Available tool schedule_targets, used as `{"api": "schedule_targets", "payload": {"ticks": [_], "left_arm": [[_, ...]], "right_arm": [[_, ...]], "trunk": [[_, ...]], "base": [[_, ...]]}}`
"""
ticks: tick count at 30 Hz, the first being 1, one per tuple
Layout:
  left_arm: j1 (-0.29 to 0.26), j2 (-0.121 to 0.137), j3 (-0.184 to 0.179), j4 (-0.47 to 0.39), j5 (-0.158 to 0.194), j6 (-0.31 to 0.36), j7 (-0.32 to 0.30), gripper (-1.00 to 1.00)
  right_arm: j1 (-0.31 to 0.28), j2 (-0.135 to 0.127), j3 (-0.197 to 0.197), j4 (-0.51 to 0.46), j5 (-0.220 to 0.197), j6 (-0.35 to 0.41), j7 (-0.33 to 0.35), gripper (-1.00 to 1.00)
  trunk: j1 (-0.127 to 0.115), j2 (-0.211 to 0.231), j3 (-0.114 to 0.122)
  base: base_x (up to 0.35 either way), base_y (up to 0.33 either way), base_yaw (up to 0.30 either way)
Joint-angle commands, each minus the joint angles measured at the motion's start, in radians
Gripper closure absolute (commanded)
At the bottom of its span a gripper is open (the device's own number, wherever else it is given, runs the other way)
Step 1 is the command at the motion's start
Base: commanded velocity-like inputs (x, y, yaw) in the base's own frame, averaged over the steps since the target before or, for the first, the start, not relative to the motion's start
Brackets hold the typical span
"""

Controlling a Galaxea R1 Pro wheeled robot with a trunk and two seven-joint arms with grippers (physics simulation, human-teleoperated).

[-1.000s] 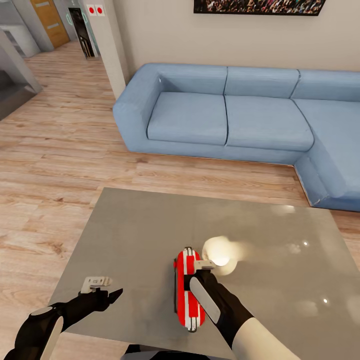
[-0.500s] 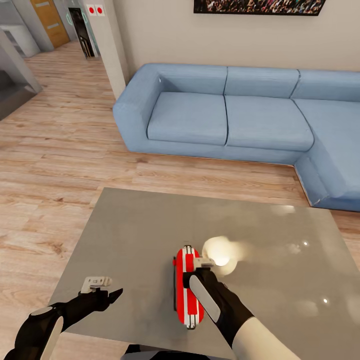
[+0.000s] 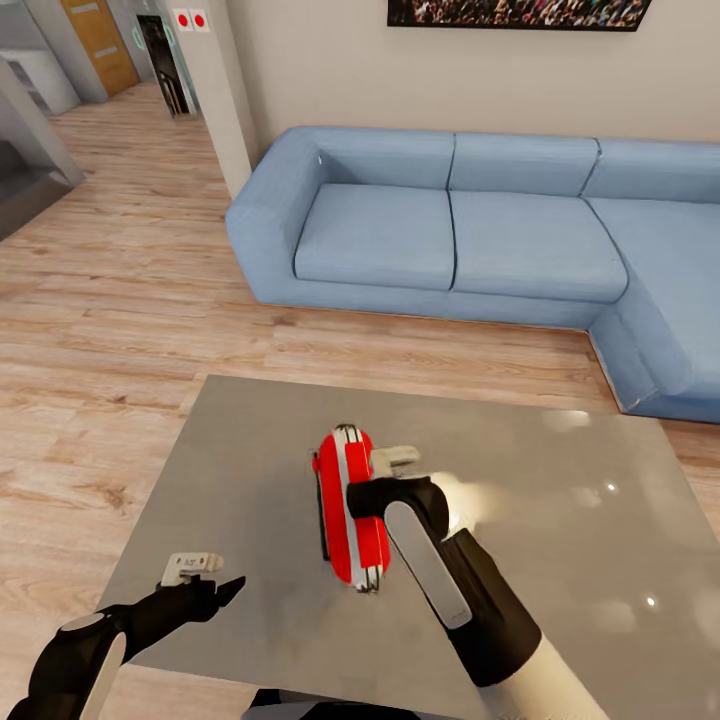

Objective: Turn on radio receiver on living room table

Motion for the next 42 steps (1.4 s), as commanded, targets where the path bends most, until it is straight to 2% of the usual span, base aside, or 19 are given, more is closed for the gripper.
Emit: {"api": "schedule_targets", "payload": {"ticks": [1,4,5,7,12,26,28,31,33,35,37,38,39,40,41,42], "left_arm": [[0.000,0.000,0.000,-0.001,0.000,-0.001,-0.001,-1.00],[0.000,0.000,0.000,-0.007,0.003,-0.004,-0.004,-1.00],[0.000,-0.001,0.001,-0.009,0.004,-0.005,-0.005,-1.00],[0.000,-0.002,0.001,-0.011,0.005,-0.005,-0.006,-1.00],[0.000,-0.002,0.002,-0.013,0.005,-0.005,-0.006,-1.00],[0.000,-0.001,0.002,-0.014,0.006,-0.006,-0.008,-1.00],[0.000,-0.001,0.002,-0.014,0.005,-0.006,-0.008,-1.00],[0.000,-0.001,0.002,-0.014,0.006,-0.005,-0.007,-1.00],[0.000,0.000,0.003,-0.014,0.007,-0.005,-0.007,-1.00],[0.000,0.000,0.004,-0.013,0.009,-0.002,-0.007,-1.00],[0.000,0.001,0.005,-0.013,0.025,0.001,-0.008,-1.00],[0.000,0.001,0.005,-0.013,0.031,0.001,-0.008,-1.00],[0.000,0.003,0.005,-0.013,0.048,0.002,-0.008,-1.00],[-0.002,0.010,0.004,-0.014,0.079,0.004,-0.009,-1.00],[-0.009,0.018,0.004,-0.014,0.101,0.008,-0.010,-1.00],[-0.015,0.024,0.004,-0.015,0.112,0.013,-0.011,-1.00]], "right_arm": [[0.000,0.000,-0.001,-0.092,-0.001,0.000,0.001,1.00],[0.000,-0.026,-0.002,-0.092,-0.001,0.000,0.005,1.00],[0.000,-0.047,-0.002,-0.092,-0.001,0.000,0.008,1.00],[0.000,-0.065,-0.003,-0.092,-0.001,0.000,0.009,1.00],[0.000,-0.076,-0.003,-0.092,-0.001,0.000,0.010,1.00],[0.000,-0.081,0.004,-0.092,0.008,0.000,0.006,1.00],[0.000,-0.090,0.004,-0.092,0.011,0.000,0.004,1.00],[0.000,-0.118,0.007,-0.092,0.020,0.000,0.001,1.00],[0.000,-0.125,0.007,-0.091,0.053,0.000,-0.003,1.00],[0.000,-0.129,0.008,-0.090,0.120,0.000,-0.007,1.00],[0.000,-0.125,0.011,-0.089,0.249,0.000,-0.010,1.00],[0.000,-0.124,0.016,-0.089,0.287,0.000,-0.010,1.00],[0.000,-0.122,0.032,-0.089,0.369,0.000,-0.011,1.00],[0.000,-0.122,0.069,-0.089,0.499,0.000,-0.011,1.00],[0.000,-0.122,0.092,-0.088,0.584,0.000,-0.009,1.00],[0.000,-0.122,0.101,-0.087,0.626,0.000,-0.008,1.00]], "trunk": [[0.000,0.000,0.000],[0.000,0.000,0.000],[0.000,0.000,0.000],[0.000,0.000,0.000],[0.000,0.000,0.000],[0.000,0.000,0.000],[0.000,0.000,0.000],[0.000,0.000,0.000],[0.000,0.000,0.000],[0.000,0.000,0.000],[0.000,0.000,0.000],[0.000,0.000,0.000],[0.000,0.000,0.000],[0.000,0.000,0.000],[0.000,0.000,0.000],[0.000,0.000,0.000]], "base": [[0.000,0.000,0.000],[0.000,0.000,0.000],[0.000,0.000,0.000],[0.000,0.000,0.000],[0.000,0.000,0.000],[0.000,0.000,0.000],[0.000,0.000,0.000],[0.000,0.000,0.000],[0.000,0.000,0.000],[0.000,0.000,0.000],[0.000,0.000,0.000],[0.000,0.000,0.000],[0.000,0.000,0.000],[0.000,0.000,0.000],[0.000,0.000,0.000],[0.000,0.000,0.000]]}}
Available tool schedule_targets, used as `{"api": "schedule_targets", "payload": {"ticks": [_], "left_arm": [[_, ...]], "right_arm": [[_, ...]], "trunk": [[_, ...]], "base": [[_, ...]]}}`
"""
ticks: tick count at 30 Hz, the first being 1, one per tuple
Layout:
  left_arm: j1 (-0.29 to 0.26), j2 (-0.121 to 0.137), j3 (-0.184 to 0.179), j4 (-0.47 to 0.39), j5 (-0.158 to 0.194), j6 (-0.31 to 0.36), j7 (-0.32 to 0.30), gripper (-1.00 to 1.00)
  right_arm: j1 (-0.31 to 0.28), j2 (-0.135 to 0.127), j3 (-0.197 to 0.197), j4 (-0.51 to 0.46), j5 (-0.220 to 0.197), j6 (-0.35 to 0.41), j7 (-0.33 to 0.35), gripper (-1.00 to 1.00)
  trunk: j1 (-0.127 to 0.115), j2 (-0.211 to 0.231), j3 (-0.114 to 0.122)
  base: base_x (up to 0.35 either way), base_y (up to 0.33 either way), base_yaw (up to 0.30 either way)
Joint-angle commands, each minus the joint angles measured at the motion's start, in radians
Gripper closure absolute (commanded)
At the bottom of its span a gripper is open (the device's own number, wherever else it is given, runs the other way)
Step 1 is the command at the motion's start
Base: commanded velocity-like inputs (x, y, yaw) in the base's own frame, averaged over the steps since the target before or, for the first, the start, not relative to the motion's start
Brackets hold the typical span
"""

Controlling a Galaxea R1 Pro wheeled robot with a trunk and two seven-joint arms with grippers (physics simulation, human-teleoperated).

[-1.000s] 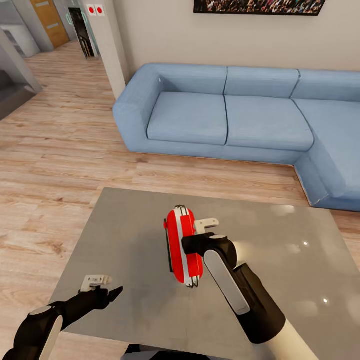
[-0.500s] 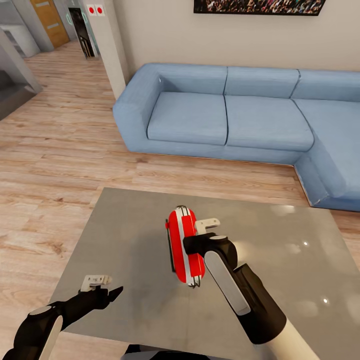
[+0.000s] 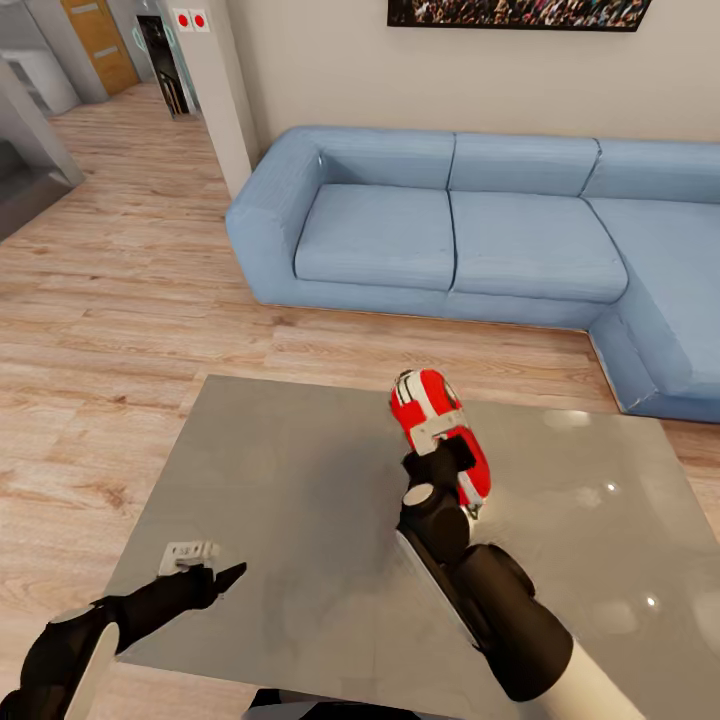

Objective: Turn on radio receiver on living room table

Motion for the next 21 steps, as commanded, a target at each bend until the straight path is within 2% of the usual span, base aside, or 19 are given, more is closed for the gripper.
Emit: {"api": "schedule_targets", "payload": {"ticks": [1,2,3,4,6,9,10,11,12,13,14,15,16,18,19,20,21], "left_arm": [[-0.017,0.016,0.000,0.000,0.021,0.019,-0.001,-1.00],[-0.037,0.037,0.000,0.000,0.042,0.052,-0.001,-1.00],[-0.047,0.050,0.000,0.001,0.053,0.073,-0.001,-1.00],[-0.068,0.078,0.001,0.001,0.079,0.119,-0.003,-1.00],[-0.091,0.110,0.001,0.001,0.109,0.164,-0.007,-1.00],[-0.154,0.209,0.001,0.001,0.229,0.258,-0.021,-1.00],[-0.162,0.225,0.001,0.001,0.250,0.266,-0.022,-1.00],[-0.189,0.282,0.001,0.002,0.336,0.287,-0.026,-1.00],[-0.194,0.294,0.001,0.002,0.356,0.291,-0.026,-1.00],[-0.203,0.317,0.001,0.003,0.395,0.297,-0.027,-1.00],[-0.207,0.327,0.001,0.003,0.413,0.300,-0.027,-1.00],[-0.214,0.357,0.001,0.004,0.463,0.305,-0.027,-1.00],[-0.217,0.377,0.001,0.005,0.492,0.308,-0.027,-1.00],[-0.219,0.398,0.001,0.004,0.518,0.309,-0.026,-1.00],[-0.221,0.419,0.001,0.004,0.543,0.310,-0.026,-1.00],[-0.225,0.448,0.001,0.004,0.581,0.311,-0.026,-1.00],[-0.230,0.467,0.001,0.005,0.606,0.312,-0.026,-1.00]], "right_arm": [[0.000,-0.001,0.015,0.004,0.050,-0.024,0.004,1.00],[0.000,-0.002,0.025,0.011,0.121,-0.061,0.007,1.00],[0.000,-0.003,0.028,0.016,0.154,-0.081,0.009,1.00],[0.000,-0.004,0.034,0.033,0.217,-0.126,0.014,1.00],[0.000,-0.005,0.038,0.060,0.279,-0.172,0.022,1.00],[0.000,-0.009,0.048,0.195,0.495,-0.333,0.071,1.00],[0.000,-0.008,0.048,0.223,0.537,-0.368,0.082,1.00],[-0.001,-0.003,0.042,0.326,0.700,-0.506,0.122,1.00],[-0.001,-0.003,0.038,0.346,0.736,-0.535,0.129,1.00],[-0.001,-0.001,0.023,0.374,0.795,-0.585,0.139,1.00],[-0.001,-0.001,0.014,0.383,0.818,-0.604,0.143,1.00],[-0.001,-0.005,-0.006,0.402,0.869,-0.644,0.151,1.00],[-0.001,-0.008,-0.013,0.406,0.889,-0.660,0.153,1.00],[0.000,-0.012,-0.017,0.403,0.903,-0.671,0.154,1.00],[0.000,-0.015,-0.019,0.396,0.913,-0.680,0.155,1.00],[0.000,-0.026,-0.016,0.383,0.932,-0.694,0.156,1.00],[0.000,-0.041,-0.010,0.378,0.947,-0.704,0.155,1.00]], "trunk": [[0.000,0.000,0.000],[0.000,0.000,0.000],[0.000,0.000,0.000],[0.000,0.000,0.000],[0.000,0.000,0.000],[0.000,0.000,0.000],[0.000,0.000,0.000],[0.000,0.000,0.000],[0.000,0.000,0.000],[0.000,0.000,0.000],[0.000,0.000,0.000],[0.000,0.000,0.000],[0.000,0.000,0.000],[0.000,0.000,0.000],[0.000,0.000,0.000],[0.000,0.000,0.000],[0.000,0.000,0.000]], "base": [[0.000,0.000,0.000],[0.000,0.000,0.000],[0.000,0.000,0.000],[0.000,0.000,0.000],[0.000,0.000,0.000],[0.000,0.000,0.000],[0.000,0.000,0.000],[0.000,0.000,0.000],[0.000,0.000,0.000],[0.000,0.000,0.000],[0.000,0.000,0.000],[0.000,0.000,0.000],[0.000,0.000,0.000],[0.000,0.000,0.000],[0.000,0.000,0.000],[0.000,0.000,0.000],[0.000,0.000,0.000]]}}
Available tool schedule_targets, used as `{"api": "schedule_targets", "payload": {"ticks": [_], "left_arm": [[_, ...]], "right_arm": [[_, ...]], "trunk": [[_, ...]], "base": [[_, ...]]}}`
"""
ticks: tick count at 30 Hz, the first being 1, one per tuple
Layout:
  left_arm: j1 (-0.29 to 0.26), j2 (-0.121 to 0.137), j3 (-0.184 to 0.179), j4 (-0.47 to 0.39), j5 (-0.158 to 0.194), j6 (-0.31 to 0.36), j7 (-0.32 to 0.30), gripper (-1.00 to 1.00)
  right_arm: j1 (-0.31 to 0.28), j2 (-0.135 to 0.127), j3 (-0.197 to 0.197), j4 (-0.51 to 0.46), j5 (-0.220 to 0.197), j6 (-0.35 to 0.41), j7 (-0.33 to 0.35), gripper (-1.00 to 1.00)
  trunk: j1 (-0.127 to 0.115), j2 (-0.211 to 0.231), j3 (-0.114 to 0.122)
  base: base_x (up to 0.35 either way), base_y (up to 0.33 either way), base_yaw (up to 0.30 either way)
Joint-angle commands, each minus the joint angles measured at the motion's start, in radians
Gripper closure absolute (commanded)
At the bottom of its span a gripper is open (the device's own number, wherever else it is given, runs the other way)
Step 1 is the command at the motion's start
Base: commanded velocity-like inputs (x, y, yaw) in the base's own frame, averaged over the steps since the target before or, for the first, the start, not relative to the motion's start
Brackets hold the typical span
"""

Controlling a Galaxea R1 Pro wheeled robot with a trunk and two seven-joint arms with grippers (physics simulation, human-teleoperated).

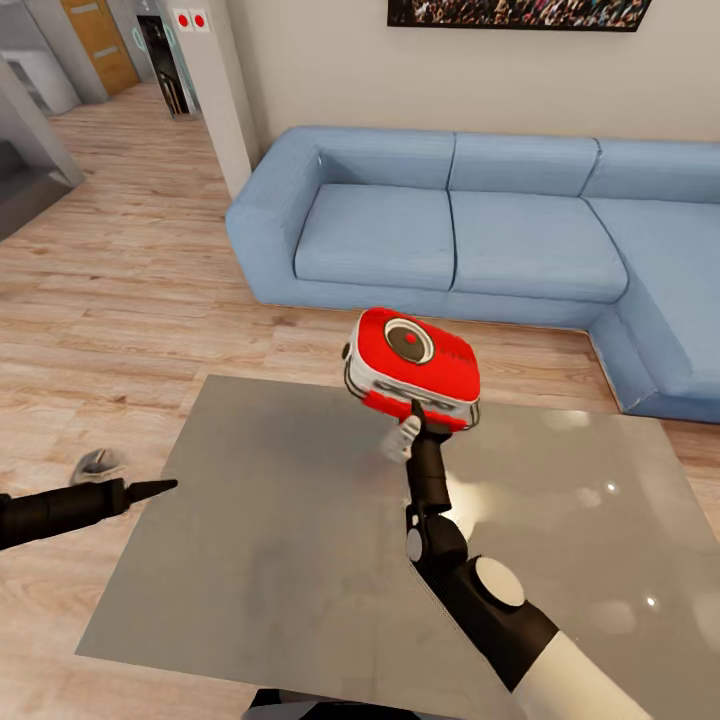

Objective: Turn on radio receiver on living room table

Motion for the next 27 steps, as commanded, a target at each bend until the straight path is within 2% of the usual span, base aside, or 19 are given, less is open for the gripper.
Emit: {"api": "schedule_targets", "payload": {"ticks": [1,2,5,7,9,10,11,14,16,18,20,21,26,27], "left_arm": [[-0.007,0.017,0.000,0.001,0.025,0.001,0.001,-1.00],[-0.018,0.035,0.000,0.002,0.051,0.001,0.003,-1.00],[-0.029,0.043,0.000,0.007,0.075,0.002,0.011,-1.00],[-0.030,0.042,0.000,0.007,0.079,0.002,0.012,-1.00],[-0.031,0.042,-0.001,0.008,0.082,0.003,0.013,-1.00],[-0.031,0.042,-0.001,0.007,0.082,0.003,0.013,-1.00],[-0.032,0.042,-0.001,0.007,0.085,0.003,0.013,-1.00],[-0.032,0.041,-0.001,0.006,0.102,0.003,0.013,-1.00],[-0.032,0.039,-0.002,0.006,0.118,0.003,0.013,-1.00],[-0.032,0.027,-0.003,0.005,0.138,0.002,0.013,-1.00],[-0.032,0.002,-0.005,0.003,0.147,0.002,0.013,-1.00],[-0.032,-0.031,-0.007,0.000,0.150,0.002,0.013,-1.00],[-0.044,-0.118,-0.009,-0.008,0.151,0.001,0.013,-1.00],[-0.050,-0.127,-0.009,-0.008,0.149,0.001,0.013,-1.00]], "right_arm": [[0.000,-0.018,0.009,-0.003,0.014,-0.009,-0.002,1.00],[0.000,-0.039,0.025,-0.006,0.036,-0.021,-0.003,1.00],[0.000,-0.057,0.053,-0.007,0.072,-0.084,0.002,1.00],[0.000,-0.059,0.067,-0.007,0.110,-0.097,0.003,1.00],[0.000,-0.060,0.088,-0.006,0.187,-0.103,0.004,1.00],[0.000,-0.060,0.092,-0.005,0.207,-0.103,0.004,1.00],[0.000,-0.059,0.100,0.000,0.256,-0.102,0.004,1.00],[0.001,-0.054,0.106,0.022,0.300,-0.098,0.005,1.00],[0.004,-0.052,0.114,0.049,0.311,-0.092,0.004,1.00],[0.007,-0.050,0.152,0.100,0.317,-0.083,0.000,1.00],[0.008,-0.049,0.201,0.158,0.319,-0.070,-0.009,1.00],[0.009,-0.047,0.232,0.202,0.316,-0.060,-0.030,1.00],[0.009,-0.043,0.253,0.233,0.311,-0.049,-0.062,1.00],[0.010,-0.042,0.253,0.235,0.311,-0.046,-0.062,1.00]], "trunk": [[0.000,0.000,0.000],[0.000,0.000,0.000],[0.000,0.000,0.000],[0.000,0.000,0.000],[0.000,0.000,0.000],[0.000,0.000,0.000],[0.000,0.000,0.000],[0.000,0.000,0.000],[0.000,0.000,0.000],[0.000,0.000,0.000],[0.000,0.000,0.000],[0.000,0.000,0.000],[0.000,0.000,0.000],[0.000,0.000,0.000]], "base": [[0.000,0.000,0.000],[0.000,0.000,0.000],[0.000,0.000,0.000],[0.000,0.000,0.000],[0.000,0.000,0.000],[0.000,0.000,0.000],[0.000,0.000,0.000],[0.000,0.000,0.000],[0.000,0.000,0.000],[0.000,0.000,0.000],[0.000,0.000,0.000],[0.000,0.000,0.000],[0.000,0.000,0.000],[0.000,0.000,0.000]]}}
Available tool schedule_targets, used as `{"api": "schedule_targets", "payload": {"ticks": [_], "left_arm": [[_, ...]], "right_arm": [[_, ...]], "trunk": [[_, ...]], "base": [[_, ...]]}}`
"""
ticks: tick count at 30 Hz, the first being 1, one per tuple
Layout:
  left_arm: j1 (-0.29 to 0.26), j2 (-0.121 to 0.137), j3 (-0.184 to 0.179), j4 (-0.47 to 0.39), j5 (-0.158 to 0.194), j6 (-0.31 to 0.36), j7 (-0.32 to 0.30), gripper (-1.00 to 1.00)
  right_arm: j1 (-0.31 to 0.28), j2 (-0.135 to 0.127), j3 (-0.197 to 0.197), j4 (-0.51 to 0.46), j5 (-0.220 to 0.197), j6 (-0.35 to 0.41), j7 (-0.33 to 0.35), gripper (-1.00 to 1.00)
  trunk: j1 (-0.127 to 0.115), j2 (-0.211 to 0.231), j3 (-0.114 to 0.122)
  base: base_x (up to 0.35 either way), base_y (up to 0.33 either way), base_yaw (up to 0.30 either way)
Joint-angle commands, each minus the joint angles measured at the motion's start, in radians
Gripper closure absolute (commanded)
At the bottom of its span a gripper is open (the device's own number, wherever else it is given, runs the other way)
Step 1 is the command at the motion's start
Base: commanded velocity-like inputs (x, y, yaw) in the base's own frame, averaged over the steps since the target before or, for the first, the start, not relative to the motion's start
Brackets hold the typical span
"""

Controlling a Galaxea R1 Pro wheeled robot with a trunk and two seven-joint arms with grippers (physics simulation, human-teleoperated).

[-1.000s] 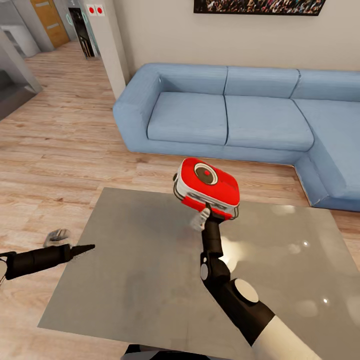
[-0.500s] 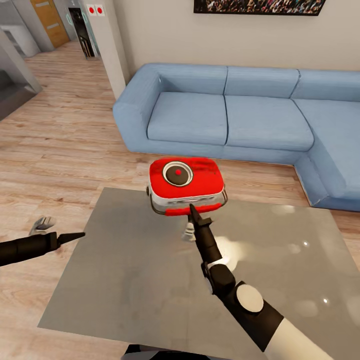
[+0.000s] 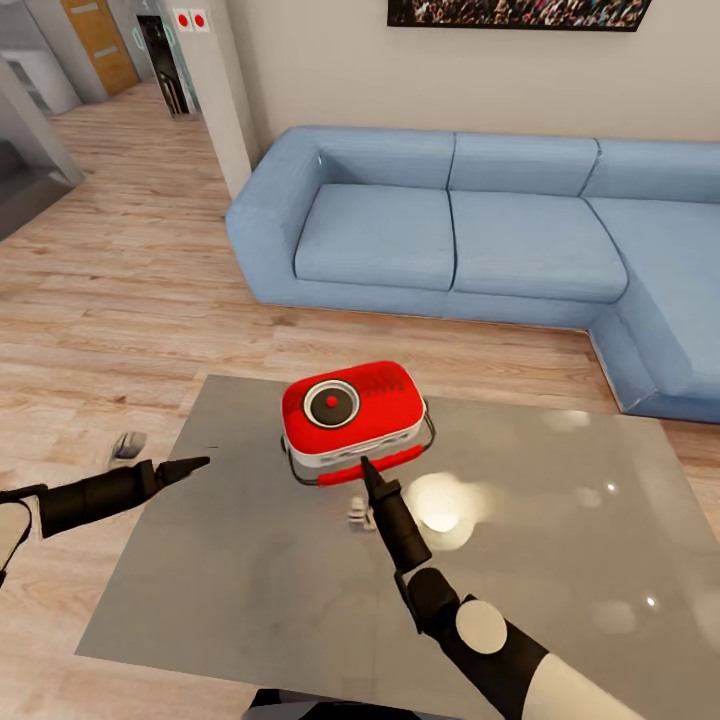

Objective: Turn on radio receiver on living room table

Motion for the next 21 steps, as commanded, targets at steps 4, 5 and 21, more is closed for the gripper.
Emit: {"api": "schedule_targets", "payload": {"ticks": [4,5,21], "left_arm": [[-0.045,-0.088,-0.003,-0.001,-0.006,0.000,0.029,-1.00],[-0.046,-0.094,-0.004,-0.001,-0.006,0.001,0.037,-1.00],[-0.051,-0.134,-0.007,0.000,0.000,0.002,0.093,-1.00]], "right_arm": [[0.007,0.003,0.003,0.005,0.004,0.062,-0.009,1.00],[0.007,0.003,0.003,0.005,0.004,0.064,-0.011,1.00],[0.030,0.005,0.036,0.036,0.005,0.074,-0.041,1.00]], "trunk": [[0.000,0.000,0.000],[0.000,0.000,0.000],[0.000,0.000,0.000]], "base": [[0.000,0.000,0.000],[0.000,0.000,0.000],[0.000,0.000,0.000]]}}
